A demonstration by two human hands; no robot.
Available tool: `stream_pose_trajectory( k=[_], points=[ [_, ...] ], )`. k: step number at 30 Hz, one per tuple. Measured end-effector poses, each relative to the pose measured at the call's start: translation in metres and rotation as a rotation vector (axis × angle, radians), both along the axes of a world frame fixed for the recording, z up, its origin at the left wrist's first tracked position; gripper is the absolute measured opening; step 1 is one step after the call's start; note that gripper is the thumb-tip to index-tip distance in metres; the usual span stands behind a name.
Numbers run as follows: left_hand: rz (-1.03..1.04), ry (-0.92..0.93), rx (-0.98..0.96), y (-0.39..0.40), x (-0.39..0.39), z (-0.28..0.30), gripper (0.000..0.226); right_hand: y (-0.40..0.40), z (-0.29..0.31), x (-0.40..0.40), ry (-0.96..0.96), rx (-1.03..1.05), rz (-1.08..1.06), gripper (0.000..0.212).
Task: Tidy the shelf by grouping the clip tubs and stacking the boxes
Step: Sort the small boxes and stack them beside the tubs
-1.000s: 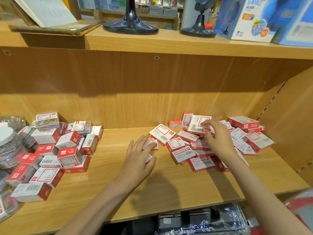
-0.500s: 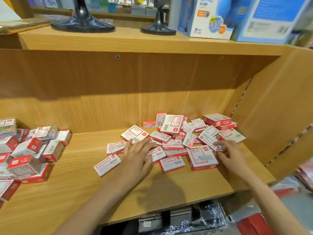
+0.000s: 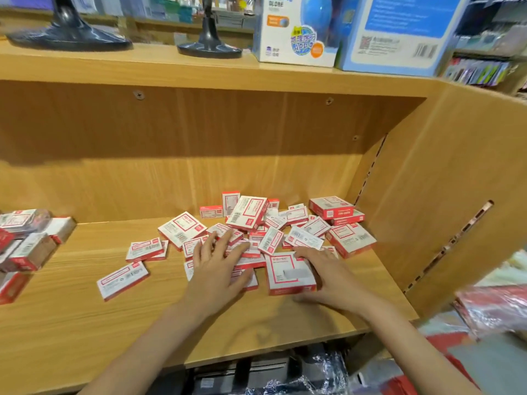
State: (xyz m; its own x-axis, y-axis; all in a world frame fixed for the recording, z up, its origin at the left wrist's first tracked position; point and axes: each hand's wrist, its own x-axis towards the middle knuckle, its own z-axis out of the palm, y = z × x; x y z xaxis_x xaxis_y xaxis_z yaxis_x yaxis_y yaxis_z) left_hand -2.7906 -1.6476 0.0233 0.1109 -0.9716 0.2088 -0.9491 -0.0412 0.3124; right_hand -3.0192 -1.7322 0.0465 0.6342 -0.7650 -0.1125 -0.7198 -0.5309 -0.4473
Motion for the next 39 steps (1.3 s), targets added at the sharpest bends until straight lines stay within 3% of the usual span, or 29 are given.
stream_pose_trajectory(
  k=[3,5,10,13,15,18,21,23,26,29,34,37,39],
  points=[
    [0.028,-0.057,0.107,0.001,0.000,0.000,0.087,-0.008,0.009,0.003,-0.011,-0.010,0.059,0.064],
    [0.043,-0.078,0.169,0.001,-0.001,0.002,0.083,-0.009,0.017,-0.002,-0.069,0.070,0.067,0.059],
    [0.046,0.007,0.164,0.003,-0.001,0.007,0.073,-0.015,0.035,-0.014,-0.373,0.343,-0.026,0.041],
    [-0.046,0.239,-0.016,0.002,0.001,0.016,0.075,-0.018,0.044,-0.007,-0.551,0.485,-0.097,0.035],
    [-0.147,0.364,-0.097,-0.001,-0.002,0.027,0.068,-0.020,0.048,0.002,-0.603,0.555,-0.179,0.043],
    [-0.224,0.474,-0.133,-0.008,-0.009,0.042,0.063,-0.021,0.053,0.022,-0.539,0.574,-0.216,0.059],
    [-0.168,0.762,-0.101,-0.017,-0.008,0.049,0.049,-0.021,0.057,0.038,-0.511,0.636,-0.228,0.045],
    [-0.136,0.844,-0.097,-0.022,-0.003,0.051,0.035,-0.020,0.055,0.041,-0.481,0.617,-0.213,0.040],
    [-0.184,0.747,-0.044,-0.026,0.001,0.052,0.028,-0.017,0.051,0.040,-0.412,0.436,-0.114,0.019],
    [-0.279,0.688,0.022,-0.028,-0.004,0.049,0.030,-0.020,0.050,0.030,-0.269,0.224,-0.041,0.024],
    [-0.347,0.173,-0.062,-0.037,-0.001,0.030,0.041,-0.032,0.064,-0.005,-0.078,0.119,-0.094,0.024],
    [-0.344,0.012,-0.030,-0.035,0.005,0.014,0.048,-0.036,0.064,-0.015,-0.119,-0.046,-0.214,0.022],
    [-0.347,-0.029,-0.044,-0.031,0.005,0.009,0.047,-0.037,0.062,-0.013,-0.243,-0.232,-0.324,0.025]
  ],
)
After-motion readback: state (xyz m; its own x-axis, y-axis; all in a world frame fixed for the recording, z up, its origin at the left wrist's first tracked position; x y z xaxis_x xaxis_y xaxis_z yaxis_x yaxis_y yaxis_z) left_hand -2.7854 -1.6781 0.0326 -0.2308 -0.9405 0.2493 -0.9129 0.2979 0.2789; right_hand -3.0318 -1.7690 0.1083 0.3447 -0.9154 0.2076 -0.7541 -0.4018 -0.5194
